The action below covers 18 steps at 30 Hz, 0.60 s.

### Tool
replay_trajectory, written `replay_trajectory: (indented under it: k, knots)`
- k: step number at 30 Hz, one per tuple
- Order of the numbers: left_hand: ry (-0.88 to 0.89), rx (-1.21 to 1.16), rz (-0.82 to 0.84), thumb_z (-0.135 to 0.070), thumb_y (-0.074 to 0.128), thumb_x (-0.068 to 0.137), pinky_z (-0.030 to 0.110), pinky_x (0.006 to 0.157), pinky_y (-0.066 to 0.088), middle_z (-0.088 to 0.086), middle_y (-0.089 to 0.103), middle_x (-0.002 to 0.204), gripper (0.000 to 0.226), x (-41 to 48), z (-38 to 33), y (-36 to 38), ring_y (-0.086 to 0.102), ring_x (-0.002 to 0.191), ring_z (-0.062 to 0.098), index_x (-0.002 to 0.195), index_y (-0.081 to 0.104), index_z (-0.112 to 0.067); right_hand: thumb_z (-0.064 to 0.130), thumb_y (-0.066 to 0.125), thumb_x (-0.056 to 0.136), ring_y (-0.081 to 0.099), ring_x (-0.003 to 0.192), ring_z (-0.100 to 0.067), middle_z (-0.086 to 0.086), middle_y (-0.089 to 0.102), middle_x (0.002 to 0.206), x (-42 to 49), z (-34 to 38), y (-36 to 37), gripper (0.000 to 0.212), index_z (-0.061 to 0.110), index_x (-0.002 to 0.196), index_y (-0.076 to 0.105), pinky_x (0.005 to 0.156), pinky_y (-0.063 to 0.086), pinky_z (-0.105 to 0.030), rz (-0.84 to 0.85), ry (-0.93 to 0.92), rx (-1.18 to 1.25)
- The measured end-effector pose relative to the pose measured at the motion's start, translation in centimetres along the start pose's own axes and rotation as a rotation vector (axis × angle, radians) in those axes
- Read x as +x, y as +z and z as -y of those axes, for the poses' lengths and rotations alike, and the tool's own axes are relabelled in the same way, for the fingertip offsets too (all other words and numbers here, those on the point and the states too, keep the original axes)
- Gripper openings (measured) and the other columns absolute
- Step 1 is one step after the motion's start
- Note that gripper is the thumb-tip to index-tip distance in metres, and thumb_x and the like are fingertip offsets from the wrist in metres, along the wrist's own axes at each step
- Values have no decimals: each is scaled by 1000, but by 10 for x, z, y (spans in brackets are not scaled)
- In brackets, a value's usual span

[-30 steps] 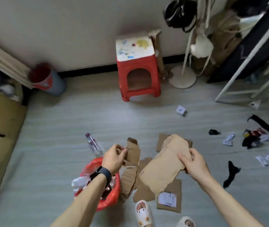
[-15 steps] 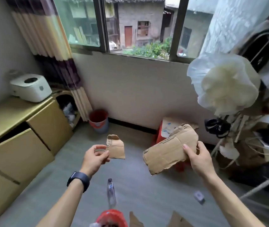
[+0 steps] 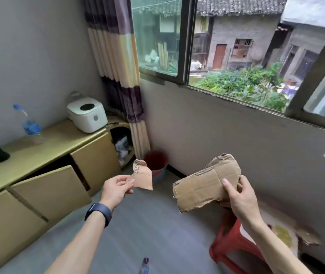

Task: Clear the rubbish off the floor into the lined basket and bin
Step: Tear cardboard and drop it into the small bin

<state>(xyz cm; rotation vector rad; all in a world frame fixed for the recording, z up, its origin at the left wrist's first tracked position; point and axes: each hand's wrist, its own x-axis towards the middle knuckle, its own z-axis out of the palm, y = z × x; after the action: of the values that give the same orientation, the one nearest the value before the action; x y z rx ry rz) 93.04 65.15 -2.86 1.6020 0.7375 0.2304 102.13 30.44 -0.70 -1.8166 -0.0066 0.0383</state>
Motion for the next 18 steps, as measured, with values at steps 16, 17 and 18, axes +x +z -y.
replay_trajectory:
  k: [16, 17, 18]
  knots:
    - [-223, 160, -132, -25, 73, 86, 18, 49, 45, -1, 75, 78, 14, 313, -14, 14, 69, 59, 14, 93, 72, -12, 50, 39, 99, 55, 74, -24, -3, 58, 73, 317, -18, 214, 40, 15, 80, 48, 71, 50, -41, 94, 56, -264]
    - [-229, 184, -126, -26, 73, 85, 22, 53, 51, -3, 75, 76, 13, 334, -19, 15, 70, 59, 13, 91, 72, -15, 51, 38, 99, 55, 73, -19, -1, 58, 74, 331, -19, 229, 40, 16, 81, 49, 70, 48, -38, 73, 54, -285]
    - [-223, 207, -126, -29, 73, 85, 24, 59, 55, -7, 75, 74, 12, 344, -23, 16, 70, 58, 12, 89, 73, -18, 51, 38, 99, 54, 71, -12, 3, 58, 73, 336, -18, 237, 39, 18, 81, 50, 68, 47, -34, 68, 43, -303]
